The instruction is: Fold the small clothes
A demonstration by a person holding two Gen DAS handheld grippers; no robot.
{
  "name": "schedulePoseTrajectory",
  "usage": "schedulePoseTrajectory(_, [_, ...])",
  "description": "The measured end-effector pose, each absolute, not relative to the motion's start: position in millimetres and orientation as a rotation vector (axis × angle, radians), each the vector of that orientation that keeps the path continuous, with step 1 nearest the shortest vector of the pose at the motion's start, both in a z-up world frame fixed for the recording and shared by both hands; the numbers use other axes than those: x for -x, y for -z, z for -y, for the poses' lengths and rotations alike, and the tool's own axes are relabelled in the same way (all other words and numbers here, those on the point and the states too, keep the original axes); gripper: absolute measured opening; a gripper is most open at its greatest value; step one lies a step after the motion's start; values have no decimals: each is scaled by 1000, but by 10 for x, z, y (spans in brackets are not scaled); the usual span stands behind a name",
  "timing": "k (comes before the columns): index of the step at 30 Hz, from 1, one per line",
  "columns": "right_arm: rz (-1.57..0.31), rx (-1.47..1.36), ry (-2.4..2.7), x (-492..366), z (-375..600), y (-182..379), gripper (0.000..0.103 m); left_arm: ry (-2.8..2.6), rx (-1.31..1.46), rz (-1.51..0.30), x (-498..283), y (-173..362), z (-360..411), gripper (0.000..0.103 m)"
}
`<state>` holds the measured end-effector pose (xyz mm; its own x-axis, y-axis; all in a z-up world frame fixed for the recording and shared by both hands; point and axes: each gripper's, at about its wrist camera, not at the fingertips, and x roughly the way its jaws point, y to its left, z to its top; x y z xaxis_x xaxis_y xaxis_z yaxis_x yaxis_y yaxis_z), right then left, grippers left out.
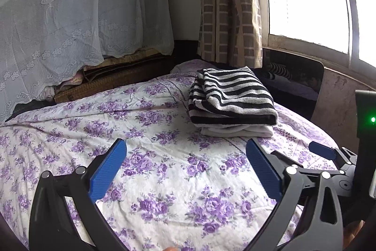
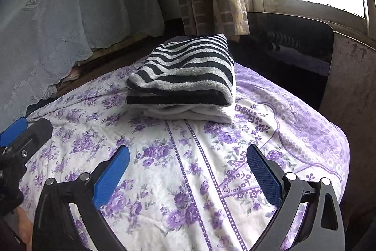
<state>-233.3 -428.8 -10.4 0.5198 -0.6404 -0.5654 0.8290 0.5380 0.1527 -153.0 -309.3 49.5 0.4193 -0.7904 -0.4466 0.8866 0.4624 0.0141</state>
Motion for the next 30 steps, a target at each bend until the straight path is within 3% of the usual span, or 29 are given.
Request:
schedulePoseTrajectory(17, [-444, -404, 888, 2504, 3794, -327, 100, 1038, -162, -426, 1469, -640, 2445, 98])
schedulePoseTrajectory(30, [-431, -377, 858, 2500, 3652, -425, 100, 1011, -231, -399, 1564, -601, 2448, 98])
